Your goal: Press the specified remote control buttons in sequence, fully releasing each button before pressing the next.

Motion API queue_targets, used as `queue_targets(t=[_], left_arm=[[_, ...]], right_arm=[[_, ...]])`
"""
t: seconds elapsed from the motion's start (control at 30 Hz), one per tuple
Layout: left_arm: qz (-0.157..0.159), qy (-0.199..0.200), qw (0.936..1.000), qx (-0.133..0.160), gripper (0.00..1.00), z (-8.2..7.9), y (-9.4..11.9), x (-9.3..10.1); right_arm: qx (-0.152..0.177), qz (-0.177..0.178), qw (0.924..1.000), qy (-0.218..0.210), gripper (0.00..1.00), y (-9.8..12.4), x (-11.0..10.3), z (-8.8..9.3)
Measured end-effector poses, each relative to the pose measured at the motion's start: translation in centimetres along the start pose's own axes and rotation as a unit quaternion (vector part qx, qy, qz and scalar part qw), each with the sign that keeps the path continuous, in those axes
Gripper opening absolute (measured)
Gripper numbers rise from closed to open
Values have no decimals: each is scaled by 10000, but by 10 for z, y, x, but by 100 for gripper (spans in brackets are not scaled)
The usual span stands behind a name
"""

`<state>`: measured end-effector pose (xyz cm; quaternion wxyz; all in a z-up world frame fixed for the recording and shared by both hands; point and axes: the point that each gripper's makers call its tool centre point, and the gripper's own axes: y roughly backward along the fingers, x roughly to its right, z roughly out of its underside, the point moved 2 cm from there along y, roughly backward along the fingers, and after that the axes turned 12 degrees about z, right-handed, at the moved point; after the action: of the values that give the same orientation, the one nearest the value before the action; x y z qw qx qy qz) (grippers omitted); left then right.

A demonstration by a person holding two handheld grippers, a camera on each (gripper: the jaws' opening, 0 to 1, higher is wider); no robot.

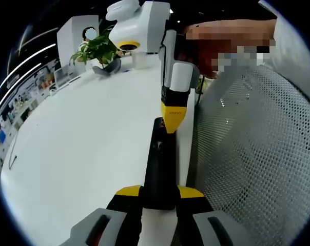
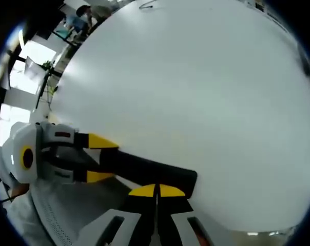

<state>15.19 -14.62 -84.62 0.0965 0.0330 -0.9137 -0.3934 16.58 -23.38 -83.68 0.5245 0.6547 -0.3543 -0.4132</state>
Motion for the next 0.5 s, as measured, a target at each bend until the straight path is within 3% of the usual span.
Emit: queue_targets(t=[0.3, 0.5], left_arm=[[2, -24, 10000, -5, 24, 0, 0, 1], [3, -43, 10000, -10, 24, 0, 0, 1]], right_arm=[[-68, 215, 9996, 151, 0, -2, -1, 0], [28, 223, 9997, 21, 0, -2, 0, 2]])
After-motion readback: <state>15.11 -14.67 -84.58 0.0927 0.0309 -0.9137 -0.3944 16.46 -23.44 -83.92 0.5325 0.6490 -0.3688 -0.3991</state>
